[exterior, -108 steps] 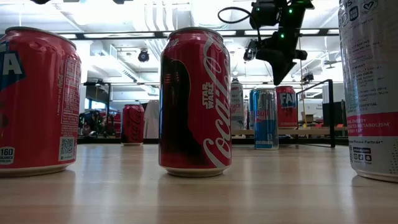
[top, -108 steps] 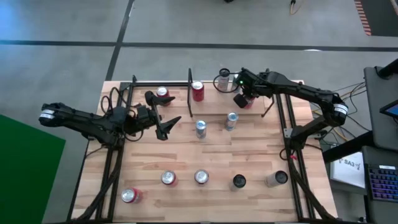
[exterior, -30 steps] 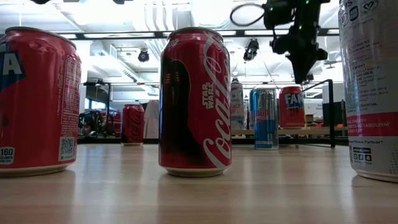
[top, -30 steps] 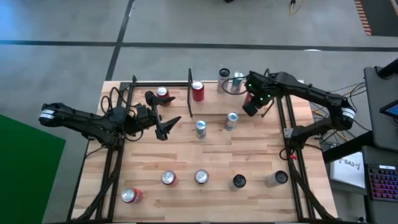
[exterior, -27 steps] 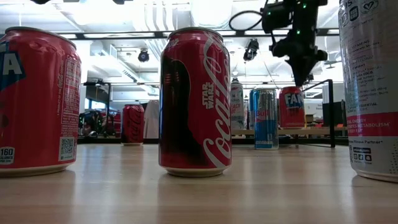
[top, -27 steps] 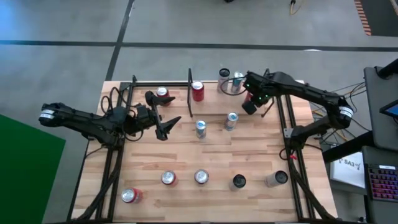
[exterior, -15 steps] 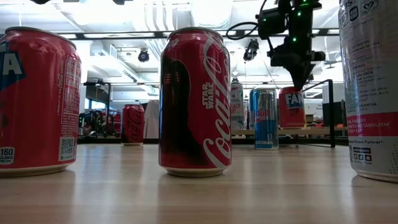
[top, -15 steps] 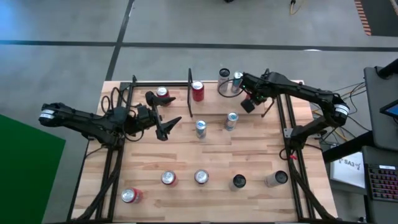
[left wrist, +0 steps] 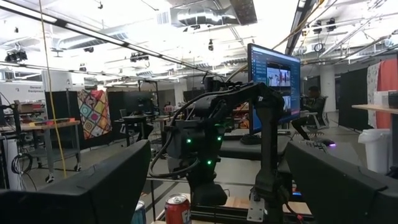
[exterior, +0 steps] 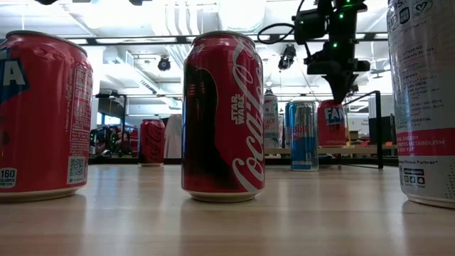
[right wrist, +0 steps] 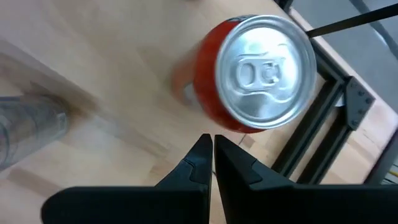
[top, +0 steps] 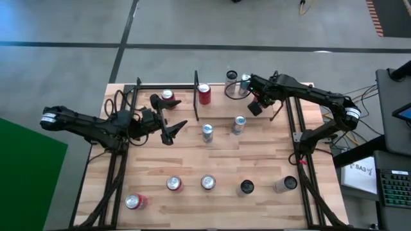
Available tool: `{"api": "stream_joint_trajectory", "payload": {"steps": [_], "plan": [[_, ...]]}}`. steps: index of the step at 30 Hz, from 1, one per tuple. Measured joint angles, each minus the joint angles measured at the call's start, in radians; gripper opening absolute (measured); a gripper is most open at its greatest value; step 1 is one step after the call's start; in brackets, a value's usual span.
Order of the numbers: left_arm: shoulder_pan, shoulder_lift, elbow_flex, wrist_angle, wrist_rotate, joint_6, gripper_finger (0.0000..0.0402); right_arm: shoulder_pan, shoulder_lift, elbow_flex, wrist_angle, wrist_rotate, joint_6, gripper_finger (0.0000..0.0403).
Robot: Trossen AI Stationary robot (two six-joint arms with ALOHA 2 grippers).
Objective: Place canned beverage on shelf
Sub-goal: Put the red soda can on the shelf
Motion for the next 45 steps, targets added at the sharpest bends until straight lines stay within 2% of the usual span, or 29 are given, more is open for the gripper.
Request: {"api": "stream_joint_trajectory", "payload": {"steps": [17,45], "plan": [[0.0,0.0,0.0,0.001,0.0,0.0,0.0359,-0.027,0.058,-0.004,0.099,0.084,-0.023,0.0009],[0.0,0.0,0.0,0.0,0.0,0.0,0.0359,-0.095,0.058,0.001,0.197,0.084,-0.106,0.0009]]}}
